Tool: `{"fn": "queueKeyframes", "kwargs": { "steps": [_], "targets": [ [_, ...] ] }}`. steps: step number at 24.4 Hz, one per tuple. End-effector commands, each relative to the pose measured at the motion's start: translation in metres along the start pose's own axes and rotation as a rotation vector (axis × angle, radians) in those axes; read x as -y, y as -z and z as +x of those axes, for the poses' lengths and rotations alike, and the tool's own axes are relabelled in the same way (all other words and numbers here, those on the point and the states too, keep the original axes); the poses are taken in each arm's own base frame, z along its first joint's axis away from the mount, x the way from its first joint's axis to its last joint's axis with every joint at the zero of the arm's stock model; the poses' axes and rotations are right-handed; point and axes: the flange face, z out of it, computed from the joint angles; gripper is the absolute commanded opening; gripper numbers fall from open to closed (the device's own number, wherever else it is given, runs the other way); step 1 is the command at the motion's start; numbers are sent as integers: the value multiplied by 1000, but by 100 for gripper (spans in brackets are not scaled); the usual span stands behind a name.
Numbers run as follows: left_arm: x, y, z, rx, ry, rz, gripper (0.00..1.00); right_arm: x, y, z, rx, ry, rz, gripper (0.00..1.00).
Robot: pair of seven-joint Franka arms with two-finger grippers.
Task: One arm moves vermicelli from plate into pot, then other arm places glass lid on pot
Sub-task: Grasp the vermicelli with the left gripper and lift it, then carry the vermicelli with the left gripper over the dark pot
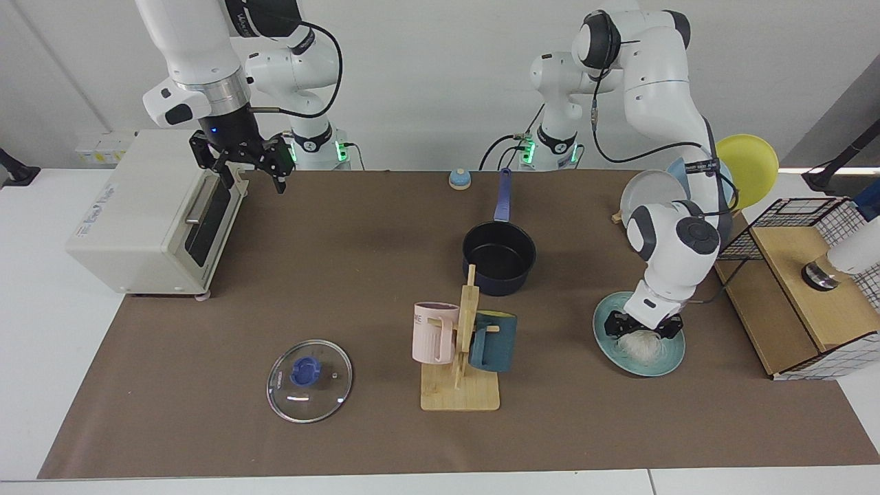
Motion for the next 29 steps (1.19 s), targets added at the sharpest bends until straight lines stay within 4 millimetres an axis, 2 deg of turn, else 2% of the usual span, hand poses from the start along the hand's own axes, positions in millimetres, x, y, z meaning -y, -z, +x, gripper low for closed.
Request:
{"fn": "queueKeyframes", "kwargs": {
  "steps": [1,7,10,14,21,25,29],
  "targets": [
    [6,0,3,23,-23,10,0,-5,3,0,-7,14,26,99],
    [5,30,17,49,-27,8,0,-5,3,0,-7,14,26,99],
    [5,39,17,54,-31,11,0,-5,3,0,-7,14,26,99],
    [1,67,14,75,-31,-2,0,-5,3,0,-7,14,25,99],
    [-17,146,0,107,-33,-29,0,-5,3,0,-7,14,26,99],
    [-26,184,-19,149,8,-50,0,-5,3,0,-7,14,25,99],
    [-48,221,-35,160,1,-59,0,-5,3,0,-7,14,25,99]
  ]
}}
